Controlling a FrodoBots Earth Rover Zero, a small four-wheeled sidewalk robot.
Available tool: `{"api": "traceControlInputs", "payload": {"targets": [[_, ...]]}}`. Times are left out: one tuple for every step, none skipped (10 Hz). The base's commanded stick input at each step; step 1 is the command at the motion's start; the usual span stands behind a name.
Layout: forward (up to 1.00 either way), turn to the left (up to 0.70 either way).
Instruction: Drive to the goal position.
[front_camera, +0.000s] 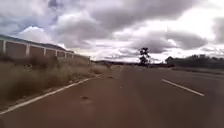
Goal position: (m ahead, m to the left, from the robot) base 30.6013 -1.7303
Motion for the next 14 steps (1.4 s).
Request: {"api": "traceControlInputs", "payload": {"targets": [[0.7,0.01],[0.7,0.01],[0.7,0.01],[0.7,0.01],[0.7,0.01],[0.7,0.01],[0.7,0.01],[0.7,0.01],[0.7,0.01],[0.7,0.01],[0.7,0.01],[0.7,0.01],[0.7,0.01],[0.7,-0.16]]}}
